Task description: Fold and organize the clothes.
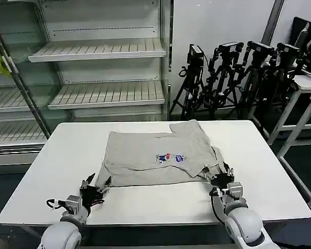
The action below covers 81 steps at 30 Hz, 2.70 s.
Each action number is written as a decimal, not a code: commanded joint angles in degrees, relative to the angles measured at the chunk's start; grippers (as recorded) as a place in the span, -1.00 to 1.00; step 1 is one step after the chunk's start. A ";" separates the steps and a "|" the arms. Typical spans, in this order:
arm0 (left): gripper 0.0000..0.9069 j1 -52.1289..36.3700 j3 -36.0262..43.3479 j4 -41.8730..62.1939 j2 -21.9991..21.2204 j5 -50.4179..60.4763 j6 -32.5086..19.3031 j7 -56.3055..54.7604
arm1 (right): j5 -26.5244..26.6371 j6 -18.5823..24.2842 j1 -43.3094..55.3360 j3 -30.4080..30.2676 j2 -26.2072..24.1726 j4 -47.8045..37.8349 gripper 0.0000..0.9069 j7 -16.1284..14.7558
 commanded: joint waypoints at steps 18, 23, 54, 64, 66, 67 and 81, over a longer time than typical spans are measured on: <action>-0.89 20.51 -3.26 -17.26 -3.91 2.31 1.05 0.40 | 8.19 -7.76 -25.41 5.27 -4.21 20.59 -1.00 3.40; -0.89 32.13 -5.26 -24.74 -5.85 4.60 0.09 0.52 | 7.33 -7.74 -35.86 10.16 -4.66 27.55 -1.00 3.49; 1.00 -0.12 -6.07 -11.55 6.26 -8.43 3.77 -3.85 | 15.43 -4.76 12.19 4.51 -11.35 6.06 1.00 3.70; 1.00 -20.12 9.18 4.43 7.53 -12.16 10.39 -6.89 | 11.33 -6.90 35.14 -9.34 -2.56 -20.53 1.00 1.82; 1.00 -24.02 11.77 8.60 7.21 -12.31 10.42 -7.91 | 11.01 -7.05 37.70 -10.49 -0.97 -24.03 1.00 1.32; 1.00 -26.25 12.59 10.50 7.09 -12.32 10.42 -8.05 | 10.85 -7.05 38.19 -10.84 -0.59 -25.09 1.00 1.15; 1.00 -35.79 18.95 20.98 1.86 -11.16 10.34 -9.08 | 7.32 -6.08 44.20 -13.98 7.08 -42.65 1.00 -0.52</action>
